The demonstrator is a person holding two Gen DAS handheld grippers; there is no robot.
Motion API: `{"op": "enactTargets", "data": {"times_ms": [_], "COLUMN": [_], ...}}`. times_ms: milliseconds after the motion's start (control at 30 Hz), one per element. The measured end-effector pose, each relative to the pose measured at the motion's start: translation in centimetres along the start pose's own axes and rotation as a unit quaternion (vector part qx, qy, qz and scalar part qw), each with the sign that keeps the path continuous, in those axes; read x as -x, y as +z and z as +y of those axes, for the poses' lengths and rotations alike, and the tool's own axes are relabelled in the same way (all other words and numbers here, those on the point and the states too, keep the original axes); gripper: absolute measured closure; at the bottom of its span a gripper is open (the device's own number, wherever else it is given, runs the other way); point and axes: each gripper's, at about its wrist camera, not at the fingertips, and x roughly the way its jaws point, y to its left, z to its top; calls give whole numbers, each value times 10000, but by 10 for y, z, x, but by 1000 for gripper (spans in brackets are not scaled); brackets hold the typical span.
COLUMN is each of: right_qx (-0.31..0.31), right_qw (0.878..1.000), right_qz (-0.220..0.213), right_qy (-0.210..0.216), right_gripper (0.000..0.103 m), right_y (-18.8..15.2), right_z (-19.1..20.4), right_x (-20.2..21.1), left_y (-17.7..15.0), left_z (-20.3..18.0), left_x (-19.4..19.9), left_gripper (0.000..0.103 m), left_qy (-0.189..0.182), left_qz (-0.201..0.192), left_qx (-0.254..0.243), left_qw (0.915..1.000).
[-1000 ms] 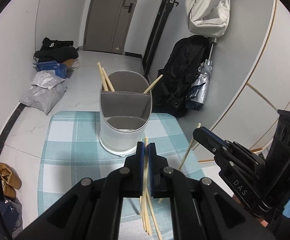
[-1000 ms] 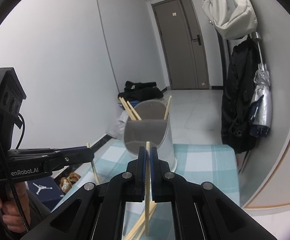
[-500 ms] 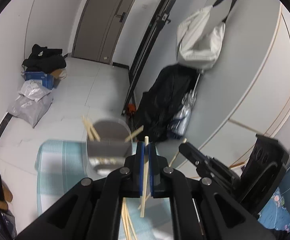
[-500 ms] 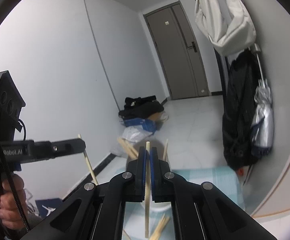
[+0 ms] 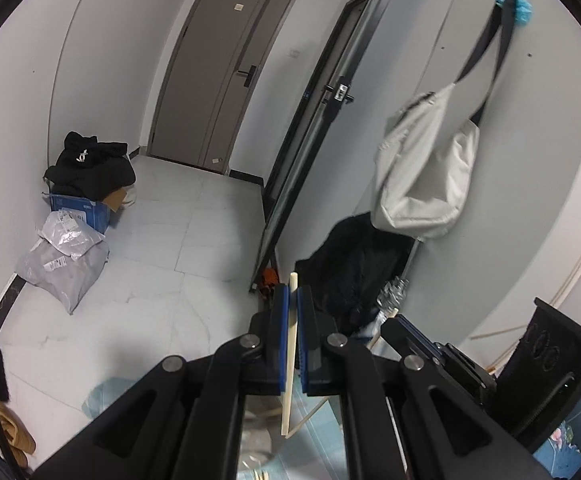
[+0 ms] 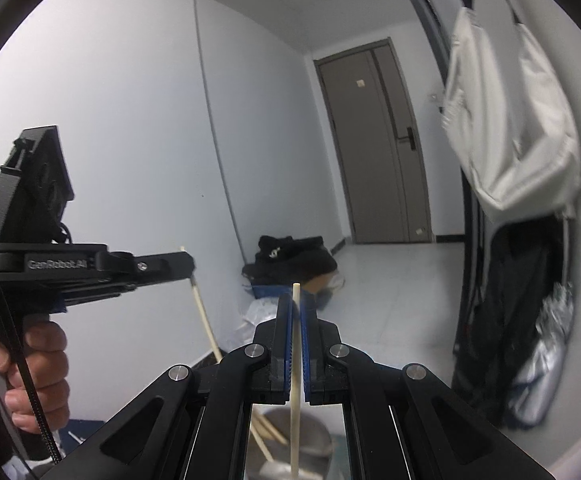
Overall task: Organize utensils
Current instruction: 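Lower the chopsticks into the holder and open both grippers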
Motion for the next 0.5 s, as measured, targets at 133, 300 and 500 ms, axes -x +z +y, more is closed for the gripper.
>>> {"op": "enactTargets", "data": {"times_ms": [133, 300, 500], "right_qx": [46, 101, 478], "right_qw": [10000, 9999, 9986], "right_qz": [22, 95, 236], "right_qy": [8, -26, 52], "right_gripper": [100, 100, 100], "right_y": [1, -11, -30], "right_z": [-2, -7, -2], "right_x": [-25, -53, -70], "left_y": [3, -10, -32], "left_z": [12, 31, 41], "left_x": [-20, -36, -50], "left_gripper": [102, 102, 102], "left_qy": [93, 122, 265], "left_qz": [37, 185, 265], "left_qx": [-81, 10, -93], "left_qw": [9999, 9998, 9993]}}
